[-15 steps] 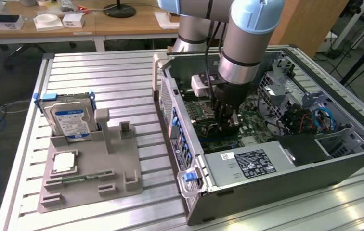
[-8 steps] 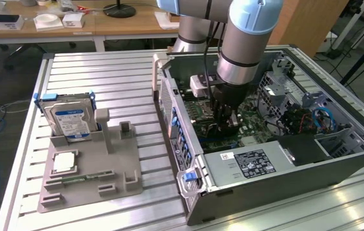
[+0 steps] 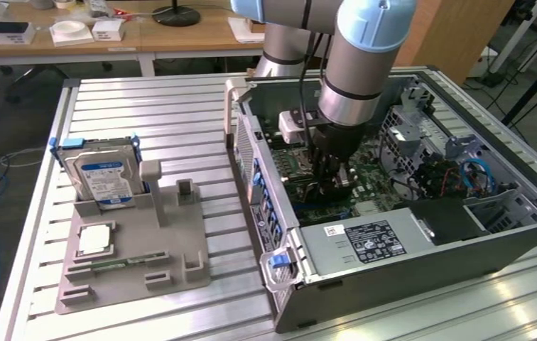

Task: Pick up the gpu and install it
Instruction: 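Insert the gpu into the slot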

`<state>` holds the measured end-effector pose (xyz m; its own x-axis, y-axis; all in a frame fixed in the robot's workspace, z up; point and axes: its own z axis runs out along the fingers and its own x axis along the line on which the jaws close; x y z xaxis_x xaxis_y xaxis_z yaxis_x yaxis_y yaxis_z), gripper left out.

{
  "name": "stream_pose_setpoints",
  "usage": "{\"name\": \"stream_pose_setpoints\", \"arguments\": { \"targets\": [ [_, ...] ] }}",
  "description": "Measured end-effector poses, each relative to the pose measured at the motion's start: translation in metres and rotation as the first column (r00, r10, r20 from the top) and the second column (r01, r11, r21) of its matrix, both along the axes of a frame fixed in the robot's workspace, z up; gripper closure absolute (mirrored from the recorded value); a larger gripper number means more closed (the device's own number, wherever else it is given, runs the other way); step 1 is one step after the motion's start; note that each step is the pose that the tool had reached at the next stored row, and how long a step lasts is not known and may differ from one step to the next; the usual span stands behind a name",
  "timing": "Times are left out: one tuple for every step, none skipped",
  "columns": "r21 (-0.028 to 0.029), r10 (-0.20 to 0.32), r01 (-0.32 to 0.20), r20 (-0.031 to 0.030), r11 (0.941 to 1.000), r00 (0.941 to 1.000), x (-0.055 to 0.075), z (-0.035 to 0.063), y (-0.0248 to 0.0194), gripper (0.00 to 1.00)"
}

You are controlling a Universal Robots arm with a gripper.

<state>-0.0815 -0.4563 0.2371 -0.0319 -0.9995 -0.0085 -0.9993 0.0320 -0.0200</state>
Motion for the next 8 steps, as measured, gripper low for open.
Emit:
{"name": "stream_pose_setpoints", "arguments": {
  "targets": [
    [-0.0008, 0.000, 0.000, 0.0005, 1.0000, 1.0000, 0.000, 0.0001, -0.0001, 0.67],
    [-0.0014, 0.001, -0.001, 0.0002, 1.0000, 1.0000, 0.000, 0.0004, -0.0001, 0.67],
    [-0.0014, 0.001, -0.001, 0.0002, 1.0000, 1.0000, 0.001, 0.0005, -0.0002, 0.67],
    [-0.0020, 0.001, -0.001, -0.0003, 1.0000, 1.0000, 0.000, 0.0012, -0.0003, 0.61],
    [-0.0018, 0.001, -0.001, -0.0008, 1.0000, 1.0000, 0.000, 0.0022, -0.0002, 0.55],
    [-0.0016, 0.001, -0.001, -0.0014, 1.0000, 1.0000, 0.000, 0.0040, -0.0002, 0.49],
    [-0.0017, 0.001, -0.001, -0.0017, 1.0000, 1.0000, 0.001, 0.0070, -0.0002, 0.49],
    [-0.0016, 0.001, -0.001, -0.0017, 1.0000, 1.0000, 0.001, 0.0113, -0.0002, 0.49]
  ]
}}
